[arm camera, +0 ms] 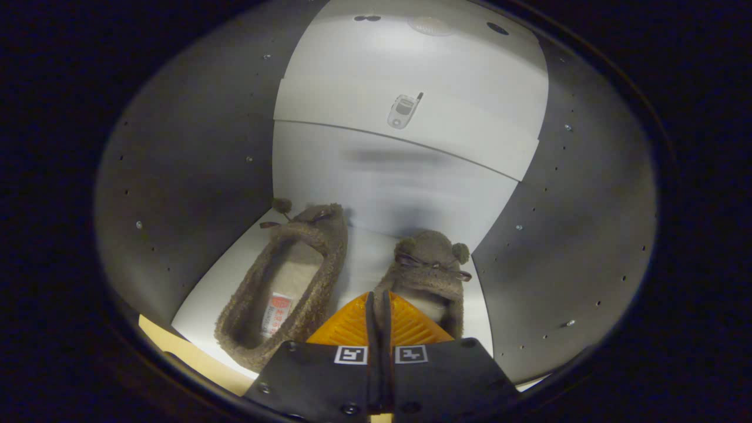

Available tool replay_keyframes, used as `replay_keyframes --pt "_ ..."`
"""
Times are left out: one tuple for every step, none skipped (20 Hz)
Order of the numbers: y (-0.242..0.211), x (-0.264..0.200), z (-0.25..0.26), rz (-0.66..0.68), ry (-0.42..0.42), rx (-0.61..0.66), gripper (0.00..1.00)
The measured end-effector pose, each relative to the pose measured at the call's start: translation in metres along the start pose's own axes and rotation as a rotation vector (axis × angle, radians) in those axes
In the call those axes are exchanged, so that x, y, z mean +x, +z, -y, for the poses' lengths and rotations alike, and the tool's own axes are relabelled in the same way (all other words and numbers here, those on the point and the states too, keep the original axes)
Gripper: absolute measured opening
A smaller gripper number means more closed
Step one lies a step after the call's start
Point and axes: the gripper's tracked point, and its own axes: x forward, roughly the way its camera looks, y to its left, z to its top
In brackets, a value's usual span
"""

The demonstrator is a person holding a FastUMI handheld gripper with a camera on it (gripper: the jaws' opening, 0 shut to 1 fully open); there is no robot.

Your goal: Open the shoe cabinet door, grab the shoes and put them into the shoe cabinet, then close the shoe cabinet door.

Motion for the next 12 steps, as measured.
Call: replay_keyframes --pt "0.001 0.001 0.002 0.004 -0.011 0.002 0.03" --pt "0.001 0.0 0.004 0.005 -0.022 0.006 0.03" --pt "0.001 -0.001 0.006 0.005 -0.03 0.022 0.03" --pt "0.001 -0.002 0.009 0.003 -0.047 0.041 0.05" --pt "0.002 -0.003 0.012 0.009 -0.051 0.065 0.07" --pt "0.001 -0.004 0.015 0.003 -0.06 0.078 0.09" --pt "0.0 -0.001 0.015 0.009 -0.054 0.098 0.1" --pt "0.001 -0.004 0.012 0.005 -0.049 0.112 0.12" --pt "0.001 -0.004 0.013 0.006 -0.049 0.121 0.14" --pt "0.002 -0.002 0.014 0.009 -0.05 0.129 0.17" --pt "0.002 -0.002 0.014 0.007 -0.053 0.133 0.21" --pt "0.002 -0.002 0.013 0.006 -0.049 0.143 0.25"
